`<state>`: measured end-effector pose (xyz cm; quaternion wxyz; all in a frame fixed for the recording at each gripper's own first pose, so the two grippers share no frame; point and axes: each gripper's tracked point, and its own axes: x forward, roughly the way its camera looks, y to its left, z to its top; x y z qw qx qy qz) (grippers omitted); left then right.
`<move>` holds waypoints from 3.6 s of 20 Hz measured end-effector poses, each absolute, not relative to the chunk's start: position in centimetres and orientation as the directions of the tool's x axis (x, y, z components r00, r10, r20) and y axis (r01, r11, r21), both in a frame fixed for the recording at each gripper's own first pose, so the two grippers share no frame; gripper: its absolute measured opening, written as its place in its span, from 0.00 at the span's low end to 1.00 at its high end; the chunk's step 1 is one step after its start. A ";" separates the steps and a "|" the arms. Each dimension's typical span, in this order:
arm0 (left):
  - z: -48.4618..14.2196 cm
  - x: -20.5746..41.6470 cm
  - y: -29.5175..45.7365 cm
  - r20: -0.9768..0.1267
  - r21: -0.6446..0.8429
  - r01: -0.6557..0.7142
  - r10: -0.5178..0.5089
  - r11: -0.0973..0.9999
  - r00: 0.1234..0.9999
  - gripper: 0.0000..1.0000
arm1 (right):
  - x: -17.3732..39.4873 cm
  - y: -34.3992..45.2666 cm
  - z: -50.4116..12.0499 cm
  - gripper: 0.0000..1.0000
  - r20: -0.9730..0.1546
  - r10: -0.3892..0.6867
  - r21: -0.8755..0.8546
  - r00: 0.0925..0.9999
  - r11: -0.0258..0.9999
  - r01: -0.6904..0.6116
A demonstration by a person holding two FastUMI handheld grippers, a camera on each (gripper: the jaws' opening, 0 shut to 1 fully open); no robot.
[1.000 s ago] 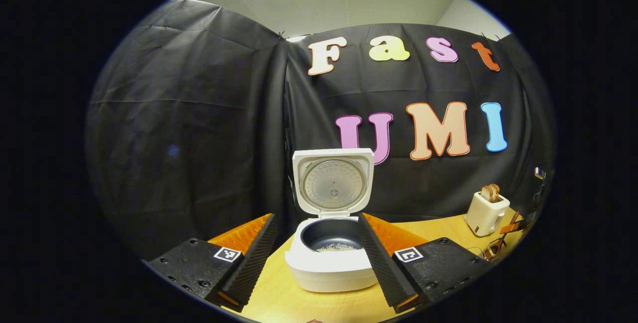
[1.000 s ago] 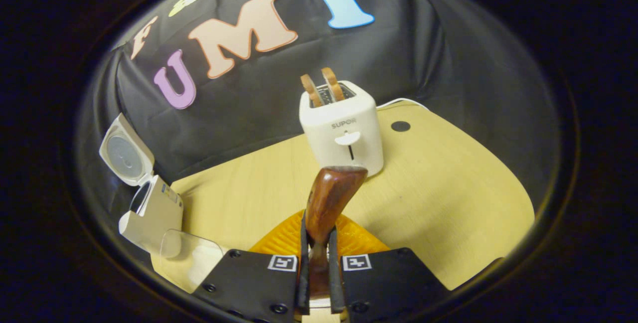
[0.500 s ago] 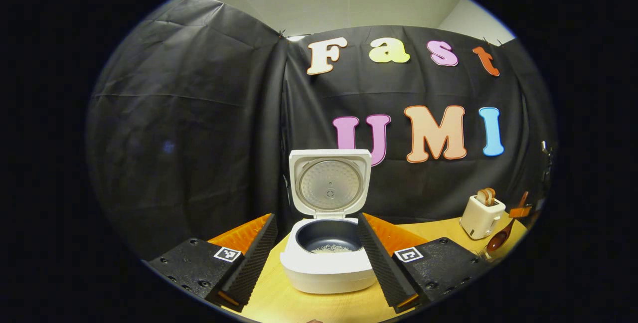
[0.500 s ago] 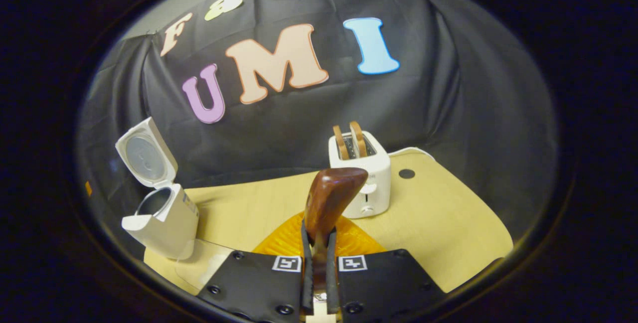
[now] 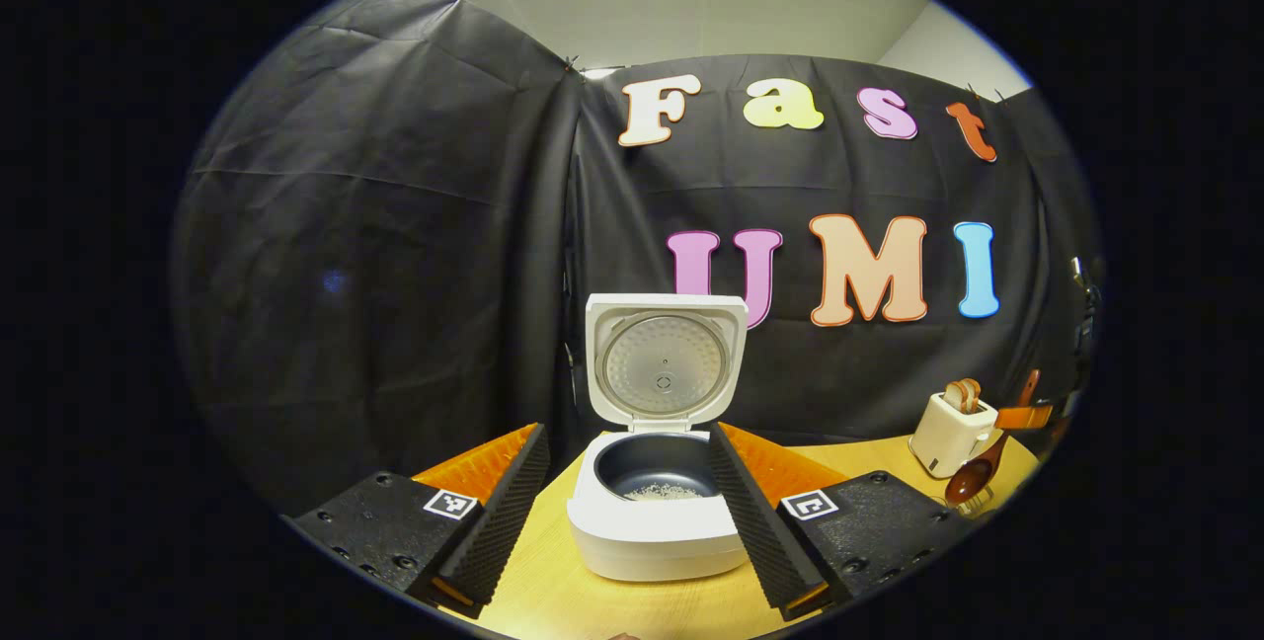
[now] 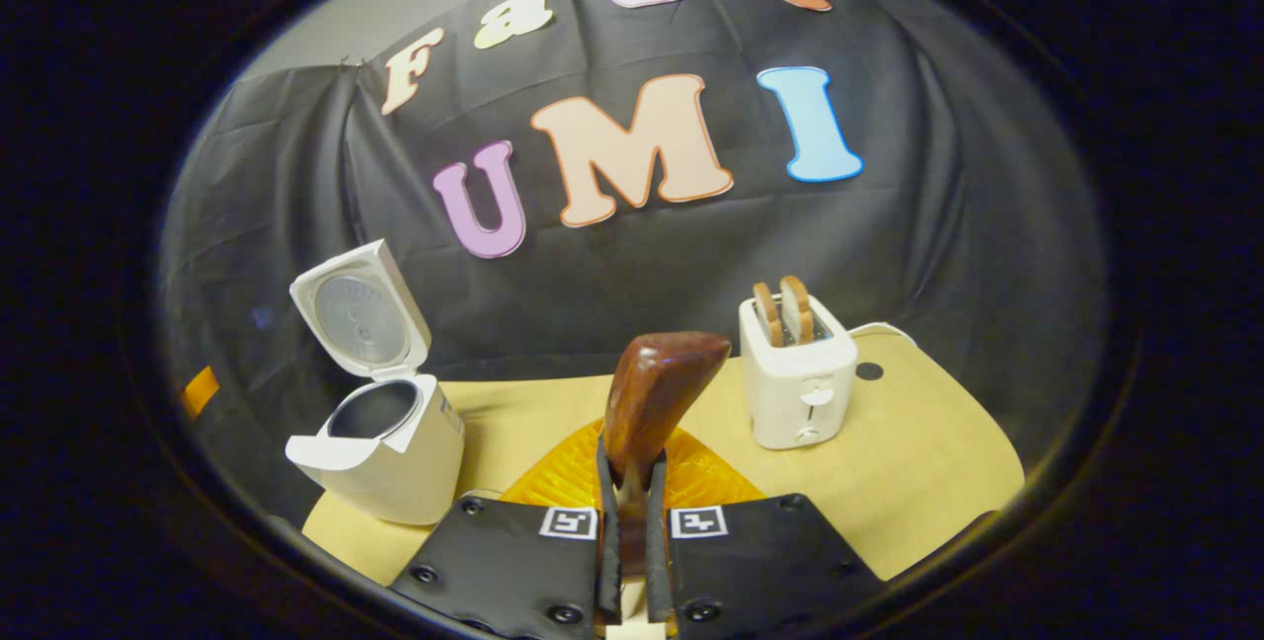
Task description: Close the left gripper, press the button to open the rice cooker; take a wooden spoon from the chopstick holder with the right hand, scoop a spoonful of rice and pour it into the rice cooker, then put the wooden spoon back into the chopstick holder.
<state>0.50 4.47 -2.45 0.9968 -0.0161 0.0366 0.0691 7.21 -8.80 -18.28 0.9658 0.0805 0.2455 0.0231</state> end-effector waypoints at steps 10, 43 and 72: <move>-2.8 0.0 5.4 -0.074 -0.015 -0.179 0.177 0.984 0.981 0.95 | 6.3 -3.0 -23.6 0.13 -0.506 0.099 -0.031 0.857 0.991 -0.133; -3.4 -0.3 9.1 -0.077 -0.020 -0.134 0.132 0.991 0.988 0.94 | 3.9 2.1 -31.6 0.12 -0.659 0.116 0.298 0.743 0.947 0.117; -1.4 0.4 8.2 -0.036 0.008 -0.091 0.092 0.996 0.995 0.95 | 8.6 0.7 -21.9 0.13 -0.533 0.321 0.818 0.783 0.430 0.381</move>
